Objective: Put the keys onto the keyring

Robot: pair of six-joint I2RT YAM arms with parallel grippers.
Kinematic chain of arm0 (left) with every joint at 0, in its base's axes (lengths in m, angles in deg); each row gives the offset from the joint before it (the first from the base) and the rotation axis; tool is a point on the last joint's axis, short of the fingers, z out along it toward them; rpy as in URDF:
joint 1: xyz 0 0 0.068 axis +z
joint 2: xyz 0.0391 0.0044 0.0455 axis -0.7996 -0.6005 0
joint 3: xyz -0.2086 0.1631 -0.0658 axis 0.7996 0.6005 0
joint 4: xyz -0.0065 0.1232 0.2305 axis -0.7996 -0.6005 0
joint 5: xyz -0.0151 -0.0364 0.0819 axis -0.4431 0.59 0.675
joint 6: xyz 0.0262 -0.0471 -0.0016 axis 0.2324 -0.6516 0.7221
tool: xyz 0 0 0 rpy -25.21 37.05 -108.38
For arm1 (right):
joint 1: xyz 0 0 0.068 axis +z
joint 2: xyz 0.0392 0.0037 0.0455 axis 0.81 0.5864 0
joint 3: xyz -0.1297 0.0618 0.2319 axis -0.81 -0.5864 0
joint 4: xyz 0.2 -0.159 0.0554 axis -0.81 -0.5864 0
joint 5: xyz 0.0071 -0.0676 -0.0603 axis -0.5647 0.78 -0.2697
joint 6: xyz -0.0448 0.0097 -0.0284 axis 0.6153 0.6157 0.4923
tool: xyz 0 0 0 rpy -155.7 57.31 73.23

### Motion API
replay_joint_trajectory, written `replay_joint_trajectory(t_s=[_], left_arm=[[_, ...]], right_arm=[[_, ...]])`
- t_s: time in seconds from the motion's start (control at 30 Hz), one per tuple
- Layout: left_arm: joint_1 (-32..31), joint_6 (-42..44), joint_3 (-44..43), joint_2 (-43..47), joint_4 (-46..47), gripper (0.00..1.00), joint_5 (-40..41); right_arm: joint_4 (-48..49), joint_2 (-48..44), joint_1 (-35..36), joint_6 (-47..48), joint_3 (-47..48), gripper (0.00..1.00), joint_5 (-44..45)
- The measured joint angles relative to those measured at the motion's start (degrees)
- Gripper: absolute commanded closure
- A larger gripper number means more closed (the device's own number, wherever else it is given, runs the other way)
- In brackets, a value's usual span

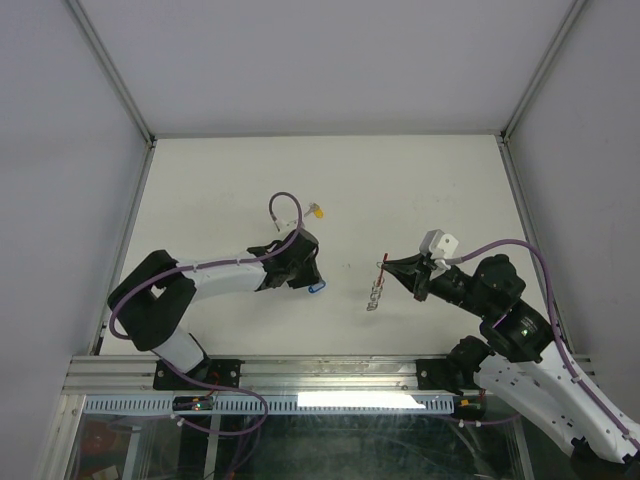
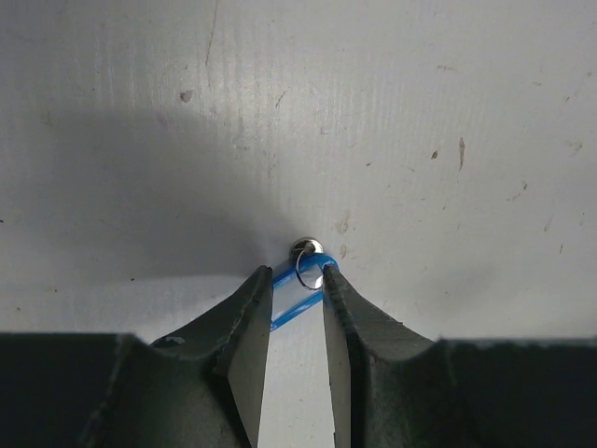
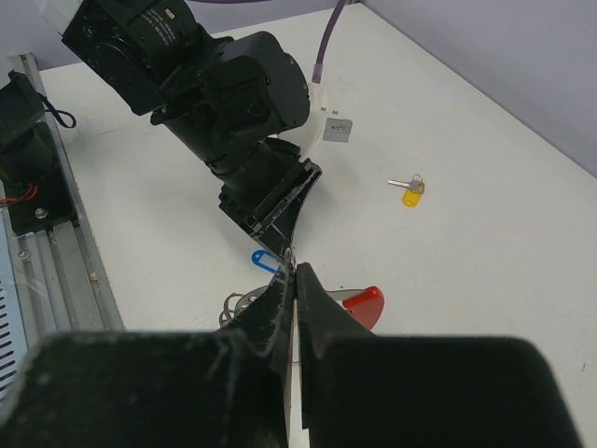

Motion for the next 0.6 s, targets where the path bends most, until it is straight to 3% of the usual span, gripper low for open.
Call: replay_joint_trajectory(t_s=[0.33,0.6], left_arm=[[0.00,4.02,-3.89,-1.01,-1.31,0.64,-0.02],[-0.79,6.62,-6.82,-1.09,-5.31,0.41,2.01]], right_arm=[[0.00,-0.28,0.00,0.00,-0.02,1.00,0.07],[0.02,-0.76,0.00,0.02,-0.15,1.00,0.15]])
